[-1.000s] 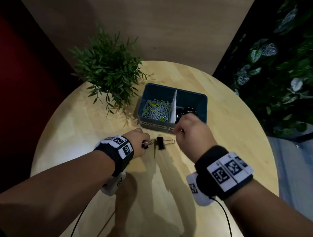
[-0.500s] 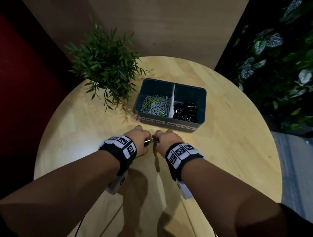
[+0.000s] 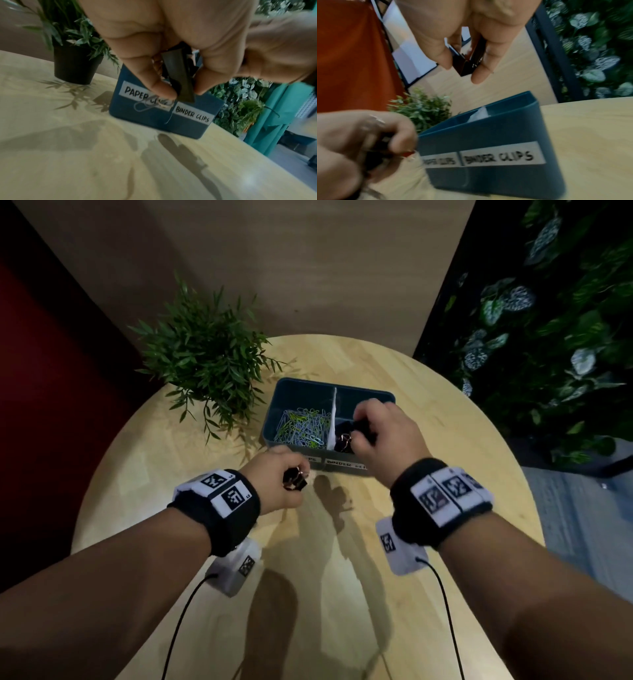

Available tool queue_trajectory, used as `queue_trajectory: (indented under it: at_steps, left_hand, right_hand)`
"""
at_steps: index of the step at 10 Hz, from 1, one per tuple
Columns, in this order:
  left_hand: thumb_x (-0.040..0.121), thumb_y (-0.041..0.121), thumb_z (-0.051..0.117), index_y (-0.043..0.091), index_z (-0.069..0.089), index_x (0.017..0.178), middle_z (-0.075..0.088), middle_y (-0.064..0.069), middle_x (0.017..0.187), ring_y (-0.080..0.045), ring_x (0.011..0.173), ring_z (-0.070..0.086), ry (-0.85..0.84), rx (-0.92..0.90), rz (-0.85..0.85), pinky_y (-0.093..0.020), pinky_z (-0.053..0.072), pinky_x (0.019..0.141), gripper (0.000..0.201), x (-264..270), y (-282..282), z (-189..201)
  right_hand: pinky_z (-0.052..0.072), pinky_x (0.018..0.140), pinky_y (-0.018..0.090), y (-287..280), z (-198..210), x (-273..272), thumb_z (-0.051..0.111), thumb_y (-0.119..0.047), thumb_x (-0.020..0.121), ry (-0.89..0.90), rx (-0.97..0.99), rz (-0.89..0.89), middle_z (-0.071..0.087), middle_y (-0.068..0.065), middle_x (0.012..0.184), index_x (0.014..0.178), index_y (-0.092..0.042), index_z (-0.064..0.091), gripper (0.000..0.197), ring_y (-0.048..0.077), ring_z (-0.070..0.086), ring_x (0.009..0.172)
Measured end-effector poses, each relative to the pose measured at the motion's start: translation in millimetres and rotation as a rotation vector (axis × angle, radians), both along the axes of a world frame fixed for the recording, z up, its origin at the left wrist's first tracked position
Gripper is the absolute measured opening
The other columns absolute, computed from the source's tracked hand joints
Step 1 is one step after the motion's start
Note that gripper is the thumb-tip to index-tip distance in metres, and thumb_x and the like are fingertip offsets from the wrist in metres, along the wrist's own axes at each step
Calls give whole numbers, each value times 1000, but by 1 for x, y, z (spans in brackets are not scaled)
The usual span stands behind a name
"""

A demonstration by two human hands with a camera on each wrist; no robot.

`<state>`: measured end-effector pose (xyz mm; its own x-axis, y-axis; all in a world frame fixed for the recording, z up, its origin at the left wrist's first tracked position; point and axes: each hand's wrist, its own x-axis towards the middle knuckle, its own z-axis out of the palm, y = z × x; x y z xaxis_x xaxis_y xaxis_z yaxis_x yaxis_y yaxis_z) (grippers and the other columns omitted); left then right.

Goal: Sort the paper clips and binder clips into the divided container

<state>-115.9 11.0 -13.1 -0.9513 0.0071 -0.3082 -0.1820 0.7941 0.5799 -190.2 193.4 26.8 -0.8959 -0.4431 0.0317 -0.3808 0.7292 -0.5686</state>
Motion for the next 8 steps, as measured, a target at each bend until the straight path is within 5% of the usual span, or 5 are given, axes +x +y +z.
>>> queue_trajectory:
  at_steps: [1,2,4,6,8]
  left_hand:
    - [67,5,72,41,53,76,49,7,91,-18,87,55,129,133,38,-28,48,82,42,-7,10,18]
    - [71,2,71,29,58,85,50,3,95,-14,89,51,317,196,128,-21,44,79,33,-20,24,39]
    - [76,11,70,21,63,102,48,4,103,-8,92,47,486,190,241,-3,32,76,28,-62,56,48]
    - [85,16,64,20,57,121,45,-5,127,-22,110,52,237,-7,14,-24,40,96,37,-82,86,20]
    - [85,14,60,28,38,141,30,1,153,-19,135,38,131,-58,-29,-29,32,111,62,-80,75,15]
  right_hand:
    - [40,86,28,4,-12,-19,51,-20,91,-144,183,40,53,9,119,124,-22,54,33,27,53,105]
    - [40,95,28,15,-21,-18,49,-18,90,-170,186,10,52,8,129,130,-22,53,40,26,52,115]
    - [45,96,33,40,-23,-6,52,-14,87,-145,-35,-220,57,5,120,116,-17,64,31,23,58,107]
    - [44,87,27,57,-24,5,52,-9,85,-138,-124,-318,62,4,112,107,-15,68,27,19,58,98]
    - [40,83,19,63,-29,9,50,-8,86,-164,-108,-316,64,3,109,106,-15,69,28,15,57,95]
